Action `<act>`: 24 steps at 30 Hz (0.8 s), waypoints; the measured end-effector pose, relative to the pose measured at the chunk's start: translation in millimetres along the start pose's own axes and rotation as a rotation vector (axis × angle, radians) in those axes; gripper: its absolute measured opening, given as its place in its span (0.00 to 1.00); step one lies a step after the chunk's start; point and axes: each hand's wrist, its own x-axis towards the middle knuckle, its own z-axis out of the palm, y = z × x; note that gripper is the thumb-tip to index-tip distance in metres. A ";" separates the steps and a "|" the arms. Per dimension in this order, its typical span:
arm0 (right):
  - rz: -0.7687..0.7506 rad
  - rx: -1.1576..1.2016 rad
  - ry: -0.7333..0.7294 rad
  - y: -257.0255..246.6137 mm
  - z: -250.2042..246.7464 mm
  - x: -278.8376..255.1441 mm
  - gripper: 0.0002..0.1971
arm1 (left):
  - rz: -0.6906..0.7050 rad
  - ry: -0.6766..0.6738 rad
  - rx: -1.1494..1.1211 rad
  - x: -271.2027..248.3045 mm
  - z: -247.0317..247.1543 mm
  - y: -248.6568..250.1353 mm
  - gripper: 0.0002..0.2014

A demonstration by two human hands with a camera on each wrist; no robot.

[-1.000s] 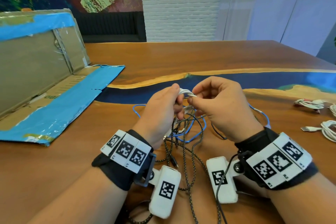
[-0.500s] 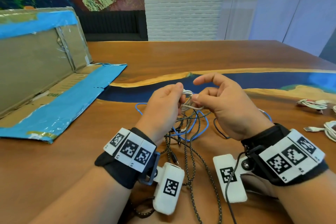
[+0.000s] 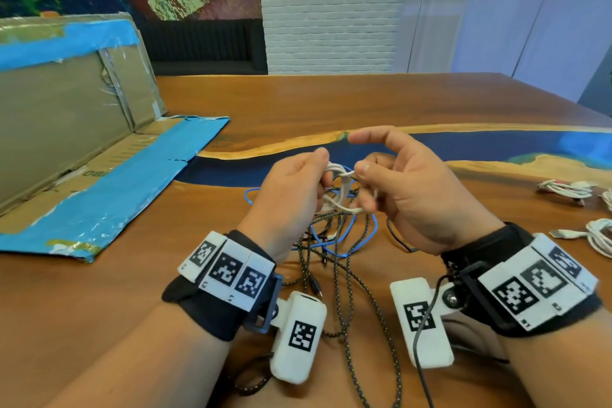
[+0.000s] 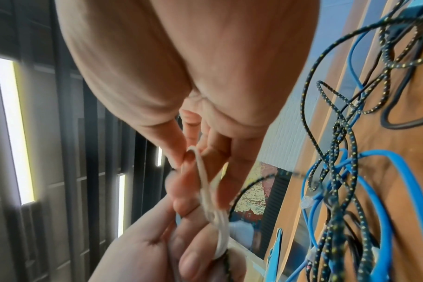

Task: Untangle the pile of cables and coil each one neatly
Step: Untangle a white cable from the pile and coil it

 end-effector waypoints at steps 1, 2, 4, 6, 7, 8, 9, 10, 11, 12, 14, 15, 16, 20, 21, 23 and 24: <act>-0.009 -0.006 -0.012 -0.6 -1.8 -0.3 0.13 | 0.008 0.016 -0.009 0.2 -2.1 2.1 0.21; -0.015 -0.036 -0.026 -0.5 -3.8 -0.7 0.11 | 0.011 0.031 -0.020 0.2 -4.5 4.5 0.21; -0.019 -0.171 -0.054 0.9 -6.0 -1.9 0.05 | 0.008 0.043 -0.045 0.5 -8.3 7.4 0.21; -0.006 -0.292 -0.071 3.8 -4.4 -3.0 0.04 | 0.001 0.021 -0.082 -0.2 -8.9 8.1 0.21; 0.001 -0.306 -0.067 5.6 -2.8 -3.0 0.06 | -0.011 0.008 -0.101 -0.7 -8.5 7.8 0.21; 0.003 -0.281 -0.050 6.9 -1.6 -3.0 0.07 | -0.032 -0.004 -0.121 -0.9 -8.0 7.4 0.20; 0.002 -0.225 -0.026 7.1 -0.7 -2.6 0.08 | -0.060 -0.015 -0.142 -1.1 -7.6 7.4 0.20; -0.005 -0.162 -0.006 6.7 -0.2 -2.3 0.09 | -0.087 -0.025 -0.156 -1.3 -7.4 7.5 0.20; -0.011 -0.107 0.005 6.0 0.0 -1.7 0.10 | -0.106 -0.028 -0.155 -1.1 -7.4 7.5 0.20; -0.012 -0.072 0.009 5.7 0.0 -1.2 0.12 | -0.114 -0.024 -0.142 -1.1 -7.3 7.3 0.20; -0.008 -0.043 0.003 6.0 1.2 -1.1 0.13 | -0.117 -0.007 -0.109 -0.8 -7.0 7.0 0.20; -0.005 -0.046 0.001 6.5 2.0 -1.1 0.13 | -0.116 -0.002 -0.092 -0.7 -6.8 6.5 0.20; -0.006 -0.050 0.005 6.9 2.9 -0.9 0.13 | -0.111 0.001 -0.072 -0.3 -6.9 5.4 0.21; 0.012 0.024 0.012 6.4 3.5 0.0 0.13 | -0.065 0.020 -0.016 2.5 -6.9 0.5 0.21; 0.017 0.020 0.013 5.2 3.0 -0.2 0.13 | -0.062 0.031 -0.034 3.0 -7.1 0.2 0.21; 0.011 -0.039 0.034 4.4 -0.3 -0.1 0.12 | -0.061 0.047 -0.083 3.2 -7.8 1.2 0.21; -0.004 -0.101 0.058 5.0 -2.8 0.6 0.11 | -0.064 0.046 -0.103 2.9 -8.4 1.9 0.21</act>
